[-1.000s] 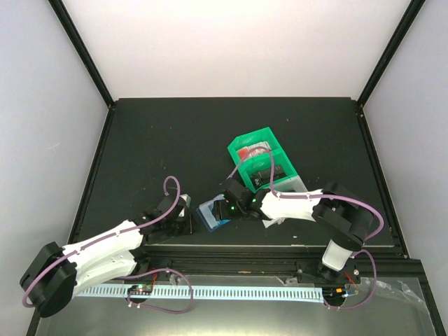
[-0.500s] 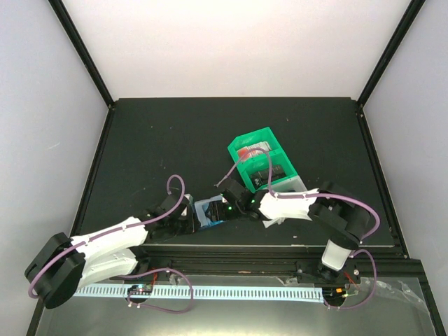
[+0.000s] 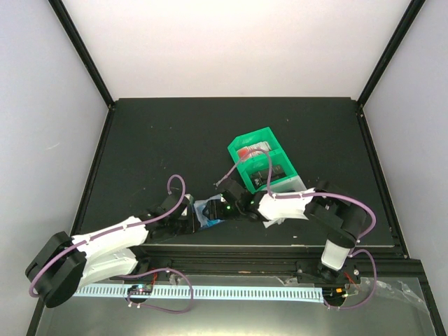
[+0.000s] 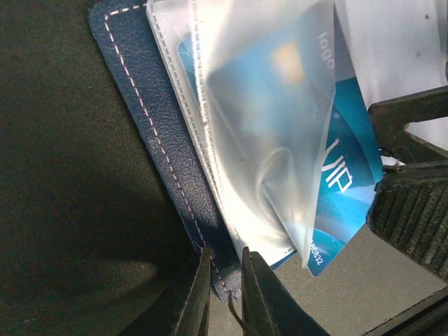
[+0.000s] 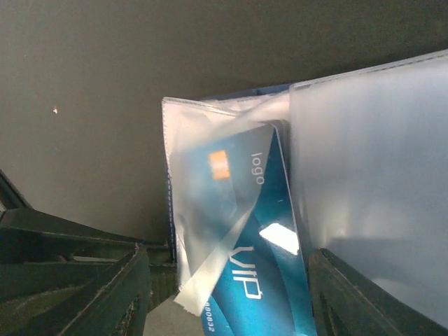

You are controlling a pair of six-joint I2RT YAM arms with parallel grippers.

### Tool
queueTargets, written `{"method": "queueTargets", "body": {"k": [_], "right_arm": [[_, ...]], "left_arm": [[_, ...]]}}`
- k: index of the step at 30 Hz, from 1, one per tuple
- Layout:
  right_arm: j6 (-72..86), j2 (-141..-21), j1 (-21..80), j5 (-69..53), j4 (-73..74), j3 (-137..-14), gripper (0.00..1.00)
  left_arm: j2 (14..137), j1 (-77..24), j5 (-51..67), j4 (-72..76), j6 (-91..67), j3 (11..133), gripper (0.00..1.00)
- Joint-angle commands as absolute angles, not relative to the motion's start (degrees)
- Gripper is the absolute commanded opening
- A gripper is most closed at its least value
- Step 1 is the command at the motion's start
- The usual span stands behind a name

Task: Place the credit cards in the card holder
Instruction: Insert the credit card into the card holder.

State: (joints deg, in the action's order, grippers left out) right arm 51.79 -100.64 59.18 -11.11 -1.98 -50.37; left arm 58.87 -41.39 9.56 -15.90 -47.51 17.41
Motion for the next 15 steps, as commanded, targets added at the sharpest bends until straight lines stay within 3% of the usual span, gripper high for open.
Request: {"method": "queueTargets", "body": {"k": [1,5,9,15], "right_arm": [[53.32,-97.45,59.81,-8.37,-4.45,-47.83,0.62],[49.65,-95.39,59.90,-2.76,0.47,-47.14,0.60],[42.00,-95.37,60.12,-6.16,2.03,-47.04,0.50],[29.69,-96.54,62.38,-2.21,8.88,-49.73,0.49]], "left_arm": [[58.03,-41.57,10.75,-15.15,-46.80,18.11,0.15],[56.78,-41.58,10.21,-15.97,-46.67,18.35,0.15],[55.85,-41.57,9.54,-16.98,-46.63,18.63,0.16],[55.58,-41.58,8.62,-17.57,-46.59,18.81,0.19]]}}
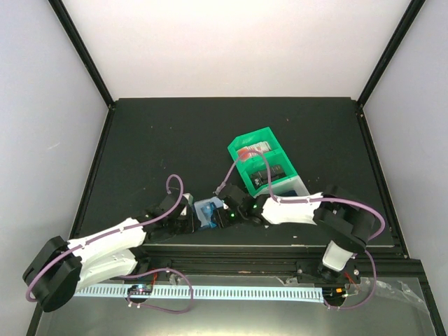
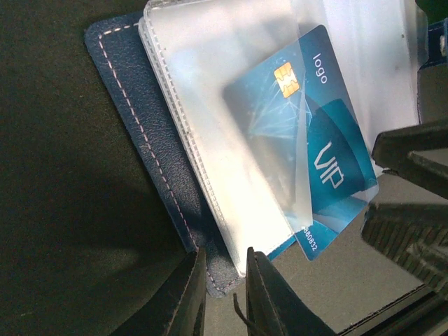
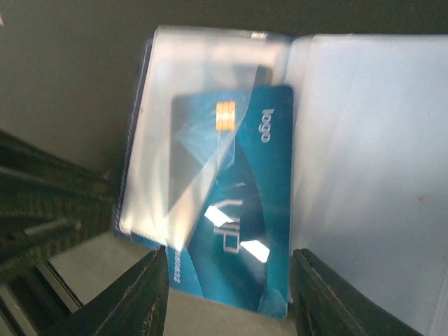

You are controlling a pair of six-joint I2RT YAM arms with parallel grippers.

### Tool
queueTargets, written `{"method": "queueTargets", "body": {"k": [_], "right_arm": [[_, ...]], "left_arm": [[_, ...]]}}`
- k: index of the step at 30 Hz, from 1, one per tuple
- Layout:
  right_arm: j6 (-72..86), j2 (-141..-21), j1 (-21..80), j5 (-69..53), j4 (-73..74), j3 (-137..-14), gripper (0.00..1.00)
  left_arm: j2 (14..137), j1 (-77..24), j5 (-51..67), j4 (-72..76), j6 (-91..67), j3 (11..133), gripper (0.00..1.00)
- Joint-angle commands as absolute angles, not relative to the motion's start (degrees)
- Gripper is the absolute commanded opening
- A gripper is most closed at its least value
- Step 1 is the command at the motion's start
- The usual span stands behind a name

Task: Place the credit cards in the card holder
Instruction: Insert the credit card into the card holder.

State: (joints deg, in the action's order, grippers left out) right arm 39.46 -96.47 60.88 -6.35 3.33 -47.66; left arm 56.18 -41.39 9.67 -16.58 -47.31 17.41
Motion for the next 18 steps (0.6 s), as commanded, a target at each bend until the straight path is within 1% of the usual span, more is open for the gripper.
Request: {"method": "queueTargets", "body": {"k": [1,6,11,14,18], "right_arm": [[28.55,-96.71,62.70,-0.72,9.98,-50.01,0.49],[24.64,-95.99,64.40,4.67,12.00,-49.82,0.53],[19.80,-97.54,68.62,10.27,14.64,-51.96,0.54],[17.74,-99.76,70.85,14.80,16.77,-53.76,0.54],[15.66,-102.31,73.11,17.91,17.96,-55.33,0.54]], "left_arm": [[55.76,-41.57,8.41,-17.56,-46.58,18.81,0.19],[56.65,-41.57,8.17,-17.57,-46.65,19.03,0.20],[57.53,-41.58,7.68,-17.93,-46.49,19.66,0.23],[58.28,-41.58,7.15,-18.27,-46.57,19.86,0.23],[59.00,-41.58,6.68,-18.78,-46.58,19.86,0.21]]}}
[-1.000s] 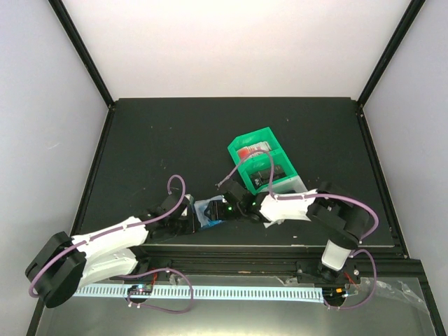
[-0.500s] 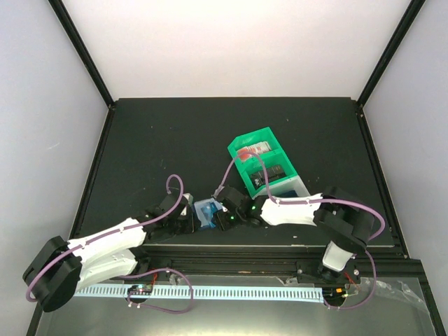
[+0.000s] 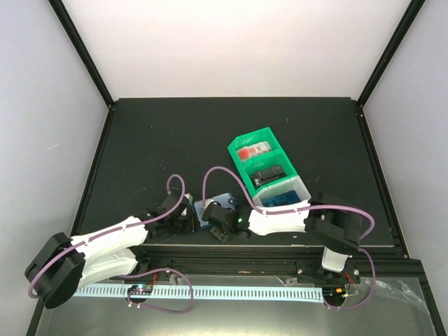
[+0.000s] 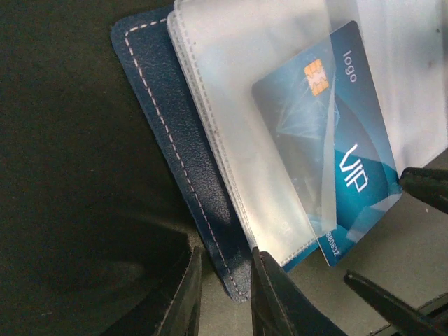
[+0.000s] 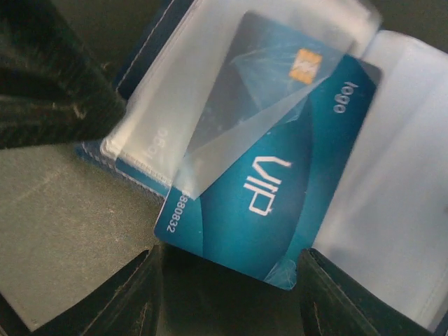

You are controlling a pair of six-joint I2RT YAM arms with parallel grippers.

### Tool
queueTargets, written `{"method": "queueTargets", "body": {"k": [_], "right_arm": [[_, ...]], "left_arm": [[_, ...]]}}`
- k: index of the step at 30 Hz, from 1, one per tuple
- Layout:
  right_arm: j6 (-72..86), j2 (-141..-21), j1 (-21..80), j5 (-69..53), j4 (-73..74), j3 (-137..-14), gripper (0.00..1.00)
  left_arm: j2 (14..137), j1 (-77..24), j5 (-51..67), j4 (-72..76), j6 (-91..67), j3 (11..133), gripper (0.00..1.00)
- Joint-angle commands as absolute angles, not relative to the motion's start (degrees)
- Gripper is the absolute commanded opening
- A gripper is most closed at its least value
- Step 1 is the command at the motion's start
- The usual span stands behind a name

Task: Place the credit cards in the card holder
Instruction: Insert the credit card into the card holder.

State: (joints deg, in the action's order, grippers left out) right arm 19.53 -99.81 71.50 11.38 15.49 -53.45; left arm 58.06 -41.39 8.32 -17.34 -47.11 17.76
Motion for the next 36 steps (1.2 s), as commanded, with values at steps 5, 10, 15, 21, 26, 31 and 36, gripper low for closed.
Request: {"method": "queueTargets", "body": {"k": [5,10,15,21,26,31,36], "right_arm": [[15.09,-103.64,73.79,20.06,18.08,-55.77,0.54],[17.49,-104.34,73.84,25.04,19.13,-57.63,0.50],[20.89,-103.80,73.83,27.95,17.89,-58.79,0.49],[22.87,-105.39,73.91,26.52,16.78,-60.77,0.50],[23.93,-103.23,73.77,21.41,14.29,-59.28,0.53],[30.48,-97.62,71.37,18.47,12.76,-55.31,0.54],[40.09,-95.59,67.15,17.52,13.01,-53.08,0.49]], "left_arm": [[58.91,-41.63,6.59,-18.89,-46.62,19.69,0.18],[59.09,-41.57,6.59,-18.85,-46.63,19.60,0.17],[59.00,-41.57,6.80,-18.68,-46.76,19.38,0.17],[58.55,-41.61,7.11,-18.65,-46.76,19.25,0.17],[57.88,-41.57,7.11,-18.72,-46.80,19.42,0.17],[56.66,-41.58,6.38,-18.84,-47.15,19.34,0.21],[55.96,-41.57,5.58,-18.52,-47.88,19.34,0.22]]}}
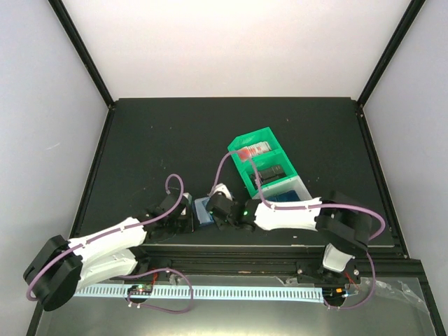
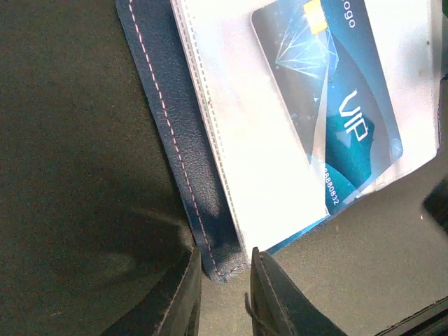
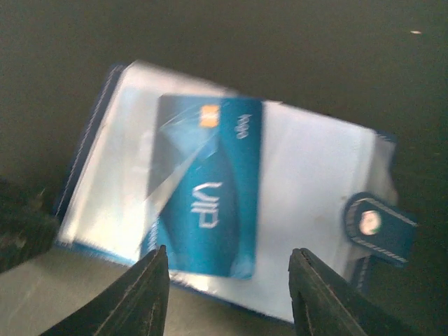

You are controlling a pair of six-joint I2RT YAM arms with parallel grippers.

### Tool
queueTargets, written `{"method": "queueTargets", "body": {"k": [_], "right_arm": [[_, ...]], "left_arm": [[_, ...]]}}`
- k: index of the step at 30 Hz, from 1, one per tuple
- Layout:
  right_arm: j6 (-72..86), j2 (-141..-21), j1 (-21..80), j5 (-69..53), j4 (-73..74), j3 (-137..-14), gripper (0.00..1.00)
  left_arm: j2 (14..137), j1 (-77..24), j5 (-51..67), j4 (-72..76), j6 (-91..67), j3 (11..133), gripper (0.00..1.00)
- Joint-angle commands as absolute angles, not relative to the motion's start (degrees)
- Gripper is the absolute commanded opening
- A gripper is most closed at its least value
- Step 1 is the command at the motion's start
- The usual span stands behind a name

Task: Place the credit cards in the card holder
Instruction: Insert the credit card into the card holder.

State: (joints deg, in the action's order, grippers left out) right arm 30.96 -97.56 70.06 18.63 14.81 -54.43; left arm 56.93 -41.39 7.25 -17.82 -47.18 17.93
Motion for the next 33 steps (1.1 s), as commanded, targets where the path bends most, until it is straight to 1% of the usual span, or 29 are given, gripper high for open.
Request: {"method": "queueTargets", "body": {"k": [1,5,13,16,22,26,33], "right_arm": [[41.31,-95.83,66.67,16.86,12.94,-52.93,0.47],[44.66,-97.60,65.66,14.32,12.99,-53.56,0.39],[47.24,-101.56,64.95,11.46,13.58,-55.11,0.37],[47.27,-102.51,64.94,9.98,13.51,-55.75,0.33],[48.00,-102.38,64.95,7.98,12.24,-55.28,0.24],[48.92,-102.13,64.91,5.81,11.10,-54.88,0.23],[48.89,-102.22,64.94,3.55,9.17,-54.54,0.22]], "left_arm": [[55.98,-41.54,5.65,-18.32,-47.90,19.34,0.22],[56.28,-41.51,5.71,-17.92,-48.07,19.42,0.23],[58.44,-41.57,5.76,-17.07,-48.29,19.34,0.26],[59.25,-41.53,5.81,-16.56,-48.19,19.34,0.26],[60.68,-41.51,6.45,-15.67,-47.80,19.42,0.21],[61.25,-41.58,7.02,-15.21,-47.71,19.34,0.18],[61.07,-41.52,7.12,-15.16,-47.58,19.07,0.18]]}}
